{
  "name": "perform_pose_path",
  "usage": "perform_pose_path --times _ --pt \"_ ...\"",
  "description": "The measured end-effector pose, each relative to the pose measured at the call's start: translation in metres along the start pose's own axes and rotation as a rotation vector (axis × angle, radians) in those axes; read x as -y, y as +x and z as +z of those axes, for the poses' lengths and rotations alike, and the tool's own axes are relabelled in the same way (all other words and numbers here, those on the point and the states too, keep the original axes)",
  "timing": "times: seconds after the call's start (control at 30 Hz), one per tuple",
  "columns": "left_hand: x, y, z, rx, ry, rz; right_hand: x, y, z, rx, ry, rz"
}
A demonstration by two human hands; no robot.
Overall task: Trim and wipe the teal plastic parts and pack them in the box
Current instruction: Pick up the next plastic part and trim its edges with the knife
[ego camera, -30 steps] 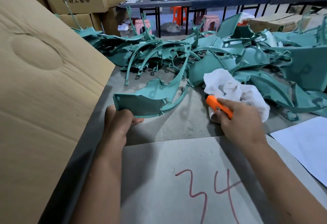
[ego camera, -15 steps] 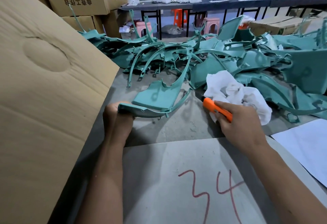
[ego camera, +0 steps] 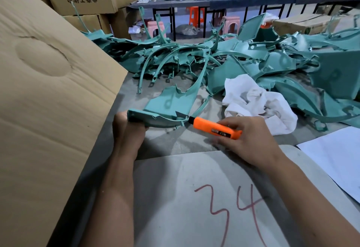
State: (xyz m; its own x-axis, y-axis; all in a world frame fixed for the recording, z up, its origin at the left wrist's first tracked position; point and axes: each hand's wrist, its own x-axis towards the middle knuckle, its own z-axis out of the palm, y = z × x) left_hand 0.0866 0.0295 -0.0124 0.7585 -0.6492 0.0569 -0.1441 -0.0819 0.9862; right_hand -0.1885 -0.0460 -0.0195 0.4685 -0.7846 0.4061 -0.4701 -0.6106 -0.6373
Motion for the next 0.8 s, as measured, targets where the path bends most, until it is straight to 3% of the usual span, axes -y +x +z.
perform_pose_path --times 0.07,0.17,0.23,0.33,0.5,0.67,0.8 --pt "-0.003 -0.003 0.001 0.001 0.006 0.007 0.0 0.001 0.0 0.034 -0.07 0.04" --pt "-0.006 -0.004 0.0 0.001 0.009 -0.005 -0.001 0.0 -0.004 -0.077 -0.313 0.022" --pt "-0.007 -0.005 0.0 0.001 0.008 -0.011 0.0 0.0 -0.008 -0.1 -0.255 0.034" --pt "-0.007 -0.004 0.0 -0.002 -0.01 -0.005 0.003 -0.002 -0.009 -0.004 -0.116 0.046" --pt "-0.012 -0.009 0.001 0.003 -0.023 0.008 0.007 0.0 0.0 0.042 -0.107 -0.035" --pt "-0.013 -0.01 0.0 0.003 -0.008 -0.006 0.002 0.005 0.003 0.103 -0.25 0.163" --pt "-0.01 -0.008 0.001 0.01 -0.003 0.016 -0.004 0.01 -0.001 -0.014 -0.463 0.326"
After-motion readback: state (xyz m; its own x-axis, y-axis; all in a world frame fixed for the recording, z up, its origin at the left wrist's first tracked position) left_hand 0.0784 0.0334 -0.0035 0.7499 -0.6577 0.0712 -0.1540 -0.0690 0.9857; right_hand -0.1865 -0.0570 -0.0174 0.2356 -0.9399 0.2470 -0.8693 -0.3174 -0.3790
